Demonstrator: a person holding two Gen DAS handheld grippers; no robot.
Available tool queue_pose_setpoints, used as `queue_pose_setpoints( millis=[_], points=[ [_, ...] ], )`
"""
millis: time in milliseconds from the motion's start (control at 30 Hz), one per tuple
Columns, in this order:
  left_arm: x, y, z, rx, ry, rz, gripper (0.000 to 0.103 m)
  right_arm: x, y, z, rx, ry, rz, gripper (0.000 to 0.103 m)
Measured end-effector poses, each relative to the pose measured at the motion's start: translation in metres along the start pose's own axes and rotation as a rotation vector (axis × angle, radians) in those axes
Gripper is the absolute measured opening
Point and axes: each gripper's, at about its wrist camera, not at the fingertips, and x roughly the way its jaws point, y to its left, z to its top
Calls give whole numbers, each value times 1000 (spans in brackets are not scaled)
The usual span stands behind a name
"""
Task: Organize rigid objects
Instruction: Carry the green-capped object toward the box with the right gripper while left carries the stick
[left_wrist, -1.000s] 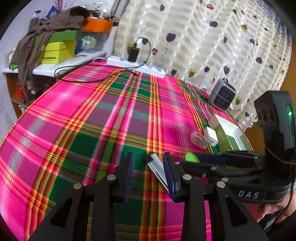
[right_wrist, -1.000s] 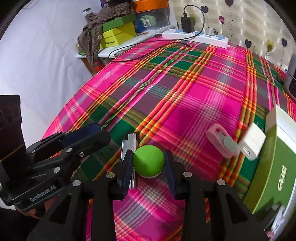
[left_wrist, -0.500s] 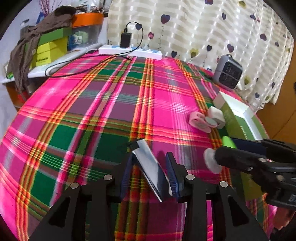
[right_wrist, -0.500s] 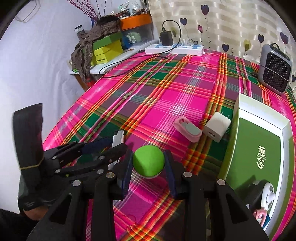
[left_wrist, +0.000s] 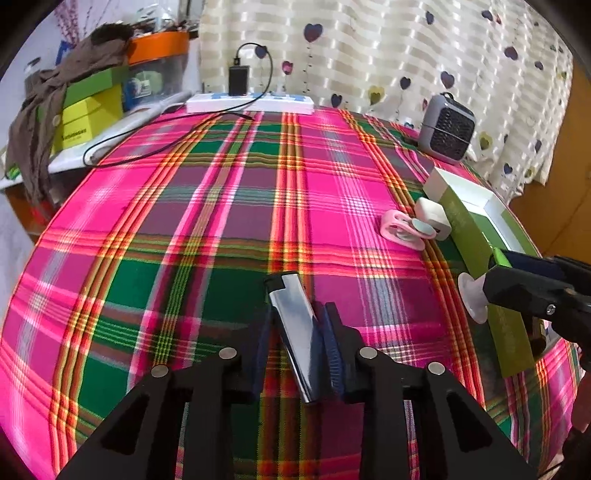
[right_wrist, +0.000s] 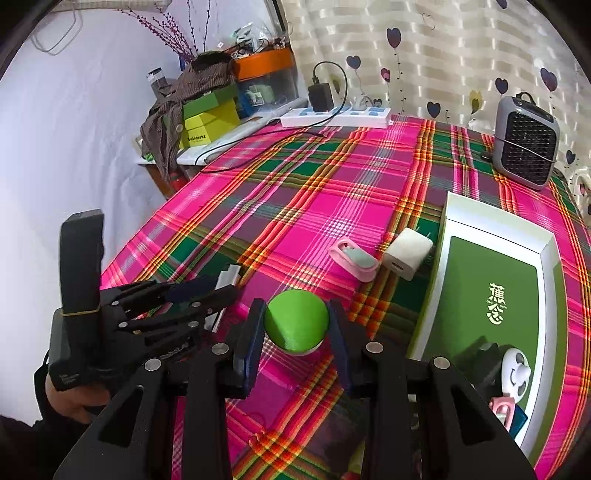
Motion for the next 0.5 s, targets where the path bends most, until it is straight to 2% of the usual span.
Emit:
queue_pose_setpoints(
  millis=[233, 367, 467, 500],
  points=[
    [-5, -11, -2, 58, -19, -12, 20, -11, -2, -7, 10, -27, 4, 35],
    [-11, -17, -2, 90, -35, -21, 12, -14, -3, -11, 18, -35, 2, 35],
    [-10, -20, -2, 110, -29, -22, 12, -15, -5, -12, 22, -37, 1, 35],
    [-9, -20, -3, 114, -22, -21, 16, -16, -4, -13, 22, -37, 2, 35]
  ],
)
